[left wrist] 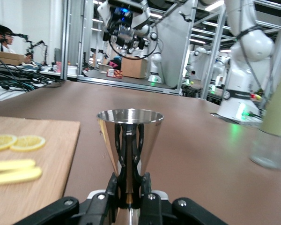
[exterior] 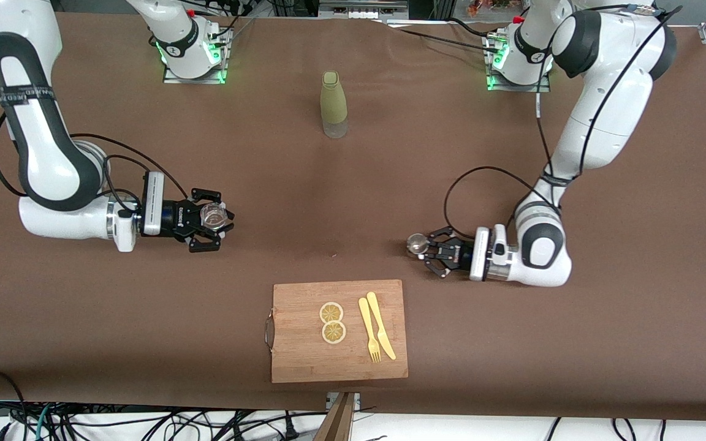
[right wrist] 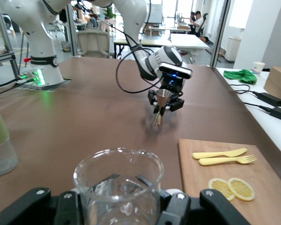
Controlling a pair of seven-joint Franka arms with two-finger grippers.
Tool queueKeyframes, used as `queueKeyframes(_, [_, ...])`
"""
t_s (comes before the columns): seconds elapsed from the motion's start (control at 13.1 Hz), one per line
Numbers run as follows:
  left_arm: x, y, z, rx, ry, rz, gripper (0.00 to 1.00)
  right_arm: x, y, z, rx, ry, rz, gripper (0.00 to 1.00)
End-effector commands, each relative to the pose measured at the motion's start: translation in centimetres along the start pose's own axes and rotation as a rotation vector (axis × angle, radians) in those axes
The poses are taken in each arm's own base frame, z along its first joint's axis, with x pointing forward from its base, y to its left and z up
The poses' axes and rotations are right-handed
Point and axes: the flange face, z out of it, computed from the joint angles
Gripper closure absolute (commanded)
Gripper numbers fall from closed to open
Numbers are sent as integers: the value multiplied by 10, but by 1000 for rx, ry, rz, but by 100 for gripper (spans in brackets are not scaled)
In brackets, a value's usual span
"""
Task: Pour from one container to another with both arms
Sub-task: 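Carry the jigger back and lower it with the left gripper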
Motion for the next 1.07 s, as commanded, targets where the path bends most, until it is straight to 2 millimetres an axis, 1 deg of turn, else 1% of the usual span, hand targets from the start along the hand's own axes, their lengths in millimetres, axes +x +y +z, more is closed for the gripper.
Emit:
queueKeyframes(0.0, [-5, 23, -60, -46, 2, 35, 100, -32, -18, 2, 14, 73, -23, 77])
queueKeyframes(0.15, [-18, 38, -109, -58, 14, 35, 100, -70, -30, 5, 26, 117, -33, 77])
queueKeyframes(0.23, [-25, 49, -136, -67, 15, 30, 100, -90, -37, 9, 36, 148, -34, 77])
queueKeyframes(0.31, [-31, 61, -163, -80, 18, 26, 100, -106, -43, 10, 36, 171, -46, 77])
queueKeyframes(0.46, [-42, 87, -211, -92, 27, 32, 100, -142, -59, 13, 41, 220, -54, 77])
queueKeyframes(0.61, [-56, 106, -248, -63, 14, 48, 100, -168, -73, 12, 53, 242, -53, 77])
queueKeyframes(0.69, [-61, 114, -264, -46, 8, 39, 100, -183, -86, 10, 58, 245, -19, 77])
queueKeyframes(0.77, [-65, 119, -276, -27, 6, 44, 100, -194, -96, 6, 55, 238, 7, 77])
queueKeyframes(0.92, [-71, 131, -300, 10, -2, 62, 100, -218, -122, -2, 48, 226, 79, 77])
queueKeyframes(0.99, [-76, 137, -309, 20, -7, 66, 100, -229, -133, -6, 43, 219, 106, 77])
